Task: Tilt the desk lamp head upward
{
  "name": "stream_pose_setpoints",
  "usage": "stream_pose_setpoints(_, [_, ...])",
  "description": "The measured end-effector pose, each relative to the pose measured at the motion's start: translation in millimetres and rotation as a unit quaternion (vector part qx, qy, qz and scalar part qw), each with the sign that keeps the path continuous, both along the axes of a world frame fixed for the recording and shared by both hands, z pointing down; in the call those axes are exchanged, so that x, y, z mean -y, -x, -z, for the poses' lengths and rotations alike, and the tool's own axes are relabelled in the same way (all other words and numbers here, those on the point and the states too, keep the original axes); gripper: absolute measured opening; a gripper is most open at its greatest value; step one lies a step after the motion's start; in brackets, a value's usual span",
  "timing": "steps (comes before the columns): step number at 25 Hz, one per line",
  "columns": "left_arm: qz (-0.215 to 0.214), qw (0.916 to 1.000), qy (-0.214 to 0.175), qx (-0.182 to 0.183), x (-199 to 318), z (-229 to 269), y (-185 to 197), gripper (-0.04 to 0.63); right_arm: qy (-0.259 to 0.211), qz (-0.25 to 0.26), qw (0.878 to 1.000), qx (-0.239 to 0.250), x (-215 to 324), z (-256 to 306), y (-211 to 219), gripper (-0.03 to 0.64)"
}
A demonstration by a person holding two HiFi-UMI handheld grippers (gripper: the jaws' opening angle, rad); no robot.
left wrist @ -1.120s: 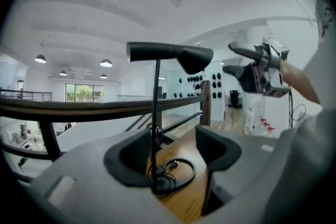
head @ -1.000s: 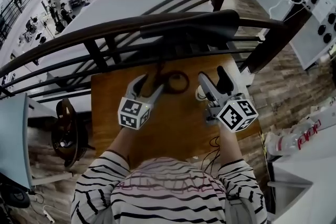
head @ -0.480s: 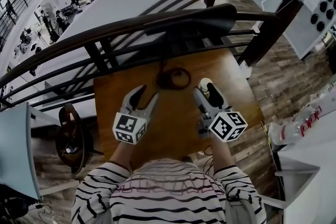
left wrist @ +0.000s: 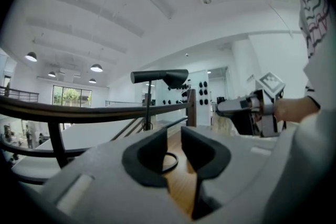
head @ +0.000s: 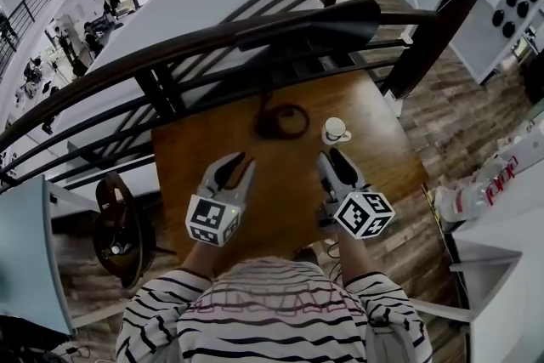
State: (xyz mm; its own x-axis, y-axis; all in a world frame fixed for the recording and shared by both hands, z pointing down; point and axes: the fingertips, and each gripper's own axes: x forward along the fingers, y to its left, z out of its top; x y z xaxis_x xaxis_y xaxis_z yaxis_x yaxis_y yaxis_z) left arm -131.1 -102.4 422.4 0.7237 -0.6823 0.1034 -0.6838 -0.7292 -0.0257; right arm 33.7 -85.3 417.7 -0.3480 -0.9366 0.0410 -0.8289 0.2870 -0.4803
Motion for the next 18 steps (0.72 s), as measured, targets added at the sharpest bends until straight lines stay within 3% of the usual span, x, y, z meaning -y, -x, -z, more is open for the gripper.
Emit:
stream_pose_setpoints(6, [-0.006, 1.0000, -0.003, -0.007, -17.6, -3.5, 18.5, 0.009, 0.008, -0.016, 1.000, 0.001, -20.8, -14.1, 15.9, 0.082])
stream_pose_setpoints(11, [-0.014, 0.9998, 0.004, -0.011, -33.0, -10.2, 25.9, 0.005, 0.015, -0.036, 0.999, 0.000, -38.8, -23.7, 18.1, 0.009])
stream_pose_setpoints(18, [-0.032, 0.9992, 0.021, -0.011, -53.1, -22.0, 35.9, 0.003, 0.021, -0.040, 0.999, -0.018, -60.0, -35.5, 35.3, 0.000])
